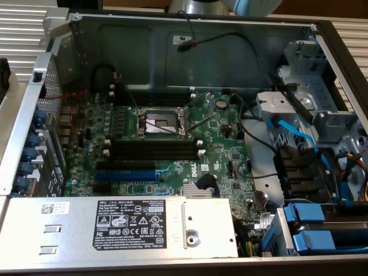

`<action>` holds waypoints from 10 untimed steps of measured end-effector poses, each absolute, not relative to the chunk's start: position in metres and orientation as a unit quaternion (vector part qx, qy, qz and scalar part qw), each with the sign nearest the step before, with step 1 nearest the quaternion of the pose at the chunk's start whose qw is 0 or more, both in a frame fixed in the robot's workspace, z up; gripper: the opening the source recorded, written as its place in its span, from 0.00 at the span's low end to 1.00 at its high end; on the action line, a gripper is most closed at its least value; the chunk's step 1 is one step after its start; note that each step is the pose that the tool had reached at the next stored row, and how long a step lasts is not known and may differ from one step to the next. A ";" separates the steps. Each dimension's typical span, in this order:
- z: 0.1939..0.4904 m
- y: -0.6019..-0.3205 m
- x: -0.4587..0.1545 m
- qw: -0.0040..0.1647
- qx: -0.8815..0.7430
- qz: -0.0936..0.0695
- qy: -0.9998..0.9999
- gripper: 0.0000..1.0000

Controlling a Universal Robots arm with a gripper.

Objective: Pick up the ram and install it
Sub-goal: 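Pick up the ram and move it above insertion slot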

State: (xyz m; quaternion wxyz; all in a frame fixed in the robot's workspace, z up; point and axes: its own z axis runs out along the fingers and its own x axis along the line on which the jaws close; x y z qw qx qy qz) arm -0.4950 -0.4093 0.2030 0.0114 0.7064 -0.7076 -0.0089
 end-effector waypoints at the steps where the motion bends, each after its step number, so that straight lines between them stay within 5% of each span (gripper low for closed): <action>1: 0.203 -0.409 -0.495 0.011 0.706 -0.009 -0.708 0.12; 10: 0.203 -0.409 -0.495 0.012 0.706 -0.009 -0.708 0.12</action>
